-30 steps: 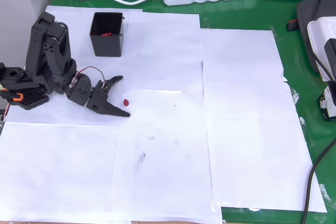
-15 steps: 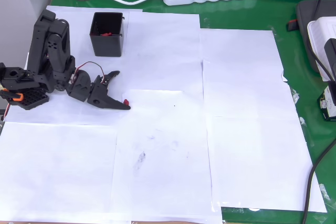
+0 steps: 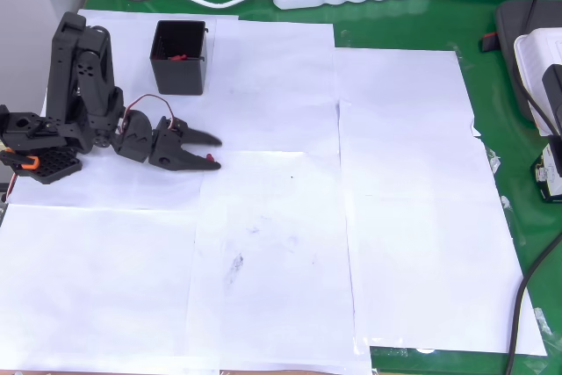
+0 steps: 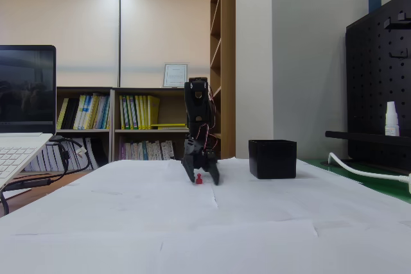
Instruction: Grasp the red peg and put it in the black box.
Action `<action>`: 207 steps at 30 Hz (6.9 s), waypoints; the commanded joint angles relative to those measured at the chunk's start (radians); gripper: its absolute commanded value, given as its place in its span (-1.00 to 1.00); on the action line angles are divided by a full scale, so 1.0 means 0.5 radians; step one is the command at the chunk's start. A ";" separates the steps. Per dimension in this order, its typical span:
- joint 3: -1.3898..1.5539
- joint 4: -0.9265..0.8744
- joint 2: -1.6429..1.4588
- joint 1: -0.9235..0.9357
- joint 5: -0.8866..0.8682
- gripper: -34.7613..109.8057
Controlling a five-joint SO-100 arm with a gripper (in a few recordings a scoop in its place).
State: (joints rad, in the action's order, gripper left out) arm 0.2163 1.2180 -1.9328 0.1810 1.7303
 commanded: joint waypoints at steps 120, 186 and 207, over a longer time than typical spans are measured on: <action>-0.224 -0.239 0.795 -0.107 -0.810 -0.52; 1.559 -4.246 2.052 -1.764 -2.583 -0.01; 0.666 -5.130 3.234 -0.623 -0.902 -0.52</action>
State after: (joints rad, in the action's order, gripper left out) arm 0.8115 -1.4465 -0.3574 -0.1350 1.1965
